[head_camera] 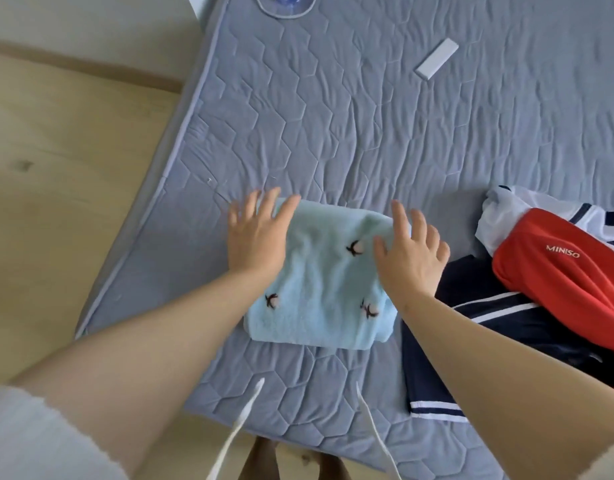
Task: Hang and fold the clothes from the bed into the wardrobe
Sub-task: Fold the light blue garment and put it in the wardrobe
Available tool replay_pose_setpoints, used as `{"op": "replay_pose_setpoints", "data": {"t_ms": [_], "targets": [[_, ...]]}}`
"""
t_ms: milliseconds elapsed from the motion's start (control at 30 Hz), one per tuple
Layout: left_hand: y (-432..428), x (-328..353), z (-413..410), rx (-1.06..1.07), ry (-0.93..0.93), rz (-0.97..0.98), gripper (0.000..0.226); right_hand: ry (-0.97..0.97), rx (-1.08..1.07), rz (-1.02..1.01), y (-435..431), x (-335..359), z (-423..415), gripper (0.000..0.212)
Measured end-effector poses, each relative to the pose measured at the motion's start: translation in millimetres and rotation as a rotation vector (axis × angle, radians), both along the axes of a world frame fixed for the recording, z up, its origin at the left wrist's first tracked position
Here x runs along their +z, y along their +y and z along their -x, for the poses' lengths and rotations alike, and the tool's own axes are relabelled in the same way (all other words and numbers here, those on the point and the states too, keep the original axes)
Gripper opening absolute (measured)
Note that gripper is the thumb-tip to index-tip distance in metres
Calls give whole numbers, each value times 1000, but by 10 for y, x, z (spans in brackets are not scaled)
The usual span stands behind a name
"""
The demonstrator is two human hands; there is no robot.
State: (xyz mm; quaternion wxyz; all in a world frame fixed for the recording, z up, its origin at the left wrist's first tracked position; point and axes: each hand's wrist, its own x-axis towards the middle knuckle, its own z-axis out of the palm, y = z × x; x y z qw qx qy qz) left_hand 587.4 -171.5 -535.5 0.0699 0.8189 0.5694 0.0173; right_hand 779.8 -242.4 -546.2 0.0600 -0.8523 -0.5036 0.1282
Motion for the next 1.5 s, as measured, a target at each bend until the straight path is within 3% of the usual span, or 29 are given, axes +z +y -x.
{"op": "replay_pose_setpoints", "data": {"t_ms": [67, 167, 300, 400, 533, 633, 700, 800, 900, 1033, 1200, 1367, 1500], "targets": [[-115, -169, -25, -81, 14, 89, 67, 125, -89, 34, -60, -132, 29, 58], [-371, -551, -34, -136, 118, 259, 58, 233, -85, 209, -307, -434, 115, 60], [-512, -1237, 60, -23, 139, 410, 60, 325, -138, 397, -380, -1045, 169, 61], [-483, -1388, 113, 19, 95, 437, 64, 415, -203, 368, -338, -1179, 183, 65], [-347, -1766, 166, -77, 116, 444, 62, 608, -285, 343, -259, -1614, 143, 66], [-376, -1875, 226, -101, -164, 190, 55, 661, -349, 213, -274, -1821, 76, 60], [-437, -1991, 281, 38, -309, 126, 54, 717, -407, 74, -337, -1882, 93, 60], [-472, -2033, 289, 333, -523, 366, 64, 736, -457, -35, -393, -1883, 130, 65], [-327, -1961, 379, 385, -748, 709, 67, 849, -481, 15, -341, -1797, 30, 64], [-110, -1784, 465, 432, -837, 1059, 61, 1133, -516, 136, -247, -1577, -162, 51], [-22, -1528, 504, 533, -1029, 1143, 57, 1340, -615, 272, -219, -1295, -217, 55], [-217, -1084, 751, 596, -1125, 1196, 53, 1446, -632, 324, -288, -857, -144, 25], [-286, -576, 1025, 723, -1150, 1174, 42, 1625, -682, 418, -338, -412, 70, 48]]}}
